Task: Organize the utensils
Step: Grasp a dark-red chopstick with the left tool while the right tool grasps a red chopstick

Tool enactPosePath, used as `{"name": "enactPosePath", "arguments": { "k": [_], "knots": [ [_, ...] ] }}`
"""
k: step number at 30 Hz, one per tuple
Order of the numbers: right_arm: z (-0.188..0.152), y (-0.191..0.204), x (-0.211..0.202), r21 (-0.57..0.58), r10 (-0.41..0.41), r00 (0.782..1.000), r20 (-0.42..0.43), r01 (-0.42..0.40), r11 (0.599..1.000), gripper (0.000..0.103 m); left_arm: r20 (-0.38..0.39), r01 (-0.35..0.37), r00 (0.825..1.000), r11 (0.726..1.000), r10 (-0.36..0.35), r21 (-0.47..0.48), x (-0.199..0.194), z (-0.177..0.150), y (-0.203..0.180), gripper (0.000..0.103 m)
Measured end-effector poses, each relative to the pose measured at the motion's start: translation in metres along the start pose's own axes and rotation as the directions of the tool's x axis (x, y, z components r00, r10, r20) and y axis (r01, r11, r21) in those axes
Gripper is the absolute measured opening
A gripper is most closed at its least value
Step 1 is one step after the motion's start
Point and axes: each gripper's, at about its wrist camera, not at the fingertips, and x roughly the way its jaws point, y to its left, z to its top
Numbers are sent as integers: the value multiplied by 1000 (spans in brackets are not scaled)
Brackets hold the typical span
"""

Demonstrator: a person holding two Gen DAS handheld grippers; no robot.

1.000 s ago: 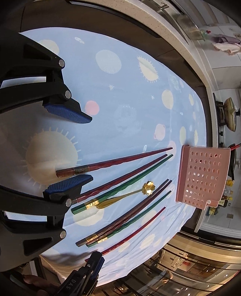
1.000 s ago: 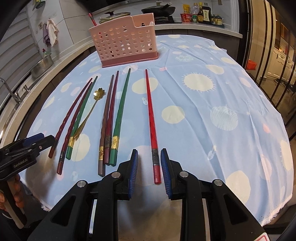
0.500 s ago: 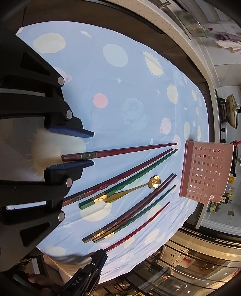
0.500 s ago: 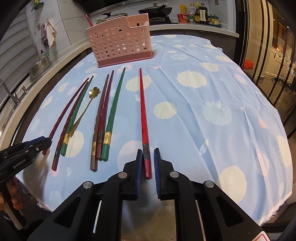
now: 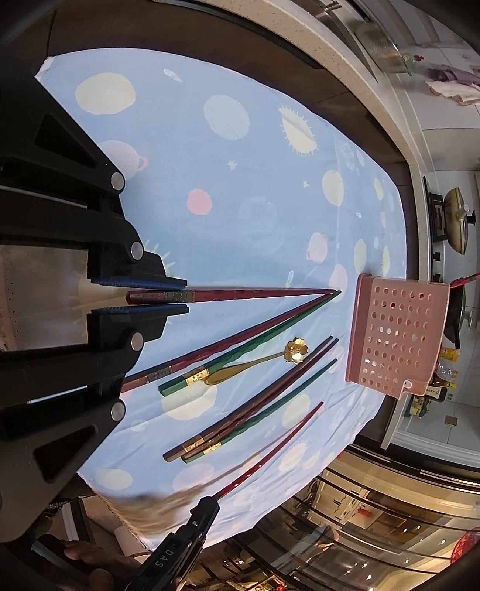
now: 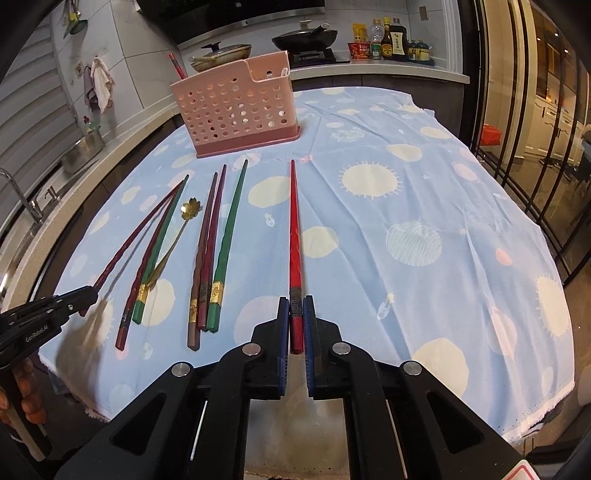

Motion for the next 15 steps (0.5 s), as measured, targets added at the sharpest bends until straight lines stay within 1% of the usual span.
{"name": "enactPosePath", "arguments": {
  "k": [5,9,15],
  "knots": [
    [17,-2,-22,3,12,997,73,-13,1000,7,53,9,999,1000,-9,-7,-20,14,1,7],
    [36,-5,-38,5,25,990,139,-26,1000,7,107,1,994,1000,-1,-1,-35,29,3,7],
    [71,-11,-57,11,61,973,224,-65,998,7,200,7,980,1000,-9,10,-57,61,3,7]
  ]
}}
